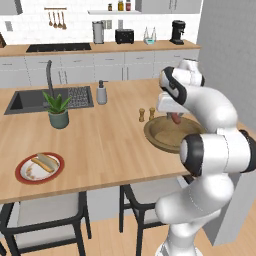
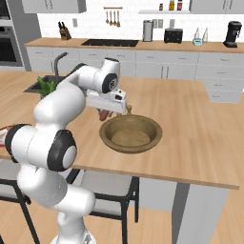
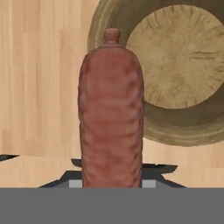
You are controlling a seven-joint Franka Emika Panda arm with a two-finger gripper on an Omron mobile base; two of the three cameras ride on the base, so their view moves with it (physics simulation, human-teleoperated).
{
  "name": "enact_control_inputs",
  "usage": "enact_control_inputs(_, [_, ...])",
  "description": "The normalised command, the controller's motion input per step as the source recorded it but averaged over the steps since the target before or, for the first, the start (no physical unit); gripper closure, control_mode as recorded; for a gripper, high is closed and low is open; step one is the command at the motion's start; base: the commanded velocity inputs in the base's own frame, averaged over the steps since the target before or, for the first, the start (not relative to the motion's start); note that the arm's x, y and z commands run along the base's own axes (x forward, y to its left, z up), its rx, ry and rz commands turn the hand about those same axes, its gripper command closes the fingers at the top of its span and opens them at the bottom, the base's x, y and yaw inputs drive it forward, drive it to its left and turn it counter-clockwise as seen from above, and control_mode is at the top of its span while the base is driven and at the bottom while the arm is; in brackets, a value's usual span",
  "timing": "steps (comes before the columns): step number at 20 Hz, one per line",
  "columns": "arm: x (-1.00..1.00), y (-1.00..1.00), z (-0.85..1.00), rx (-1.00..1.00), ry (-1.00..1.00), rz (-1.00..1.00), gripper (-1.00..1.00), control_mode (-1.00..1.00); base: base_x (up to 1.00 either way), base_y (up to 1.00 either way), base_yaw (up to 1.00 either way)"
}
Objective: Place one bun and one sausage from the bowl on each plate.
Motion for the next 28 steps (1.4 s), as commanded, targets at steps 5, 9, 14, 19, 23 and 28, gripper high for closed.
enact_control_inputs(5, [-0.77,0.46,0.56,0.03,0.36,0.24,1.00,-1.00,0.00,0.00,0.00])
enact_control_inputs(9, [-0.77,0.16,0.25,0.00,0.44,0.21,1.00,-1.00,0.00,0.00,0.00])
enact_control_inputs(14, [-0.96,0.00,0.03,-0.06,0.31,0.05,1.00,-1.00,0.00,0.00,0.00])
enact_control_inputs(19, [-0.70,0.00,0.00,-0.05,-0.01,0.00,1.00,-1.00,0.00,0.00,0.00])
enact_control_inputs(23, [-0.26,0.03,0.08,-0.06,-0.18,0.00,1.00,-1.00,0.00,0.00,0.00])
enact_control_inputs(28, [-0.07,0.03,0.12,-0.21,-0.49,0.00,1.00,-1.00,0.00,0.00,0.00])
